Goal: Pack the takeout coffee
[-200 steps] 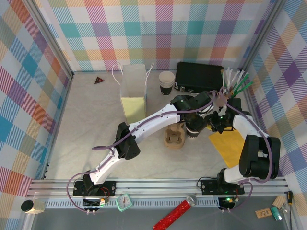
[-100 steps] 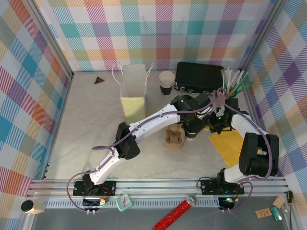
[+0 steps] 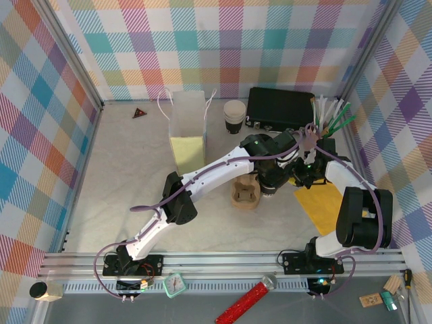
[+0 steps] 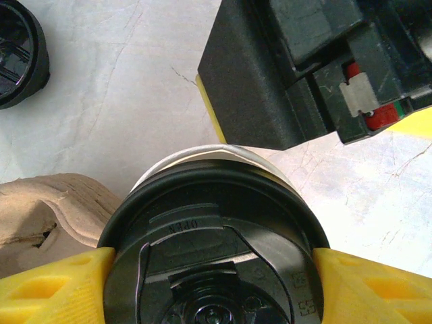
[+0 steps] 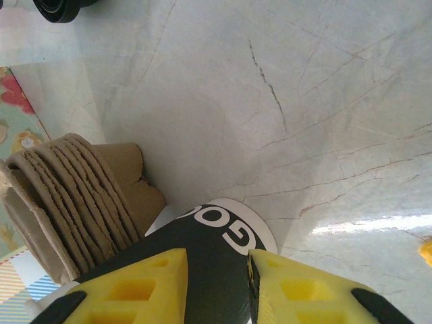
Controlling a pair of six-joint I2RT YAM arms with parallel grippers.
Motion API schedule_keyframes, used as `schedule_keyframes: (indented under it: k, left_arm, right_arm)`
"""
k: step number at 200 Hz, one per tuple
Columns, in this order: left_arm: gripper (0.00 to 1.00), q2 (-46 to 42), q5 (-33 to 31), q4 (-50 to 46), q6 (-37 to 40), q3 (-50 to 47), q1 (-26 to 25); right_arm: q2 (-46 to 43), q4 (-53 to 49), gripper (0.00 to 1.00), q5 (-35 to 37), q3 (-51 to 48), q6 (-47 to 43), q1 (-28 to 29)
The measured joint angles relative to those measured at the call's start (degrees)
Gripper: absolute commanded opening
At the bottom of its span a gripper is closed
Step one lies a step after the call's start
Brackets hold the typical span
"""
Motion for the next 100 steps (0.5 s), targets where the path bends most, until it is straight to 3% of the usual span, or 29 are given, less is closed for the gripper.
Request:
schedule_keyframes:
  k: [100]
  left_arm:
    - [0.73, 1.5, 0.2, 0.2, 0.0, 0.0, 0.0]
  right_arm:
    - [0.0, 0.0, 0.31, 0.0, 0.0, -0.2, 0.0]
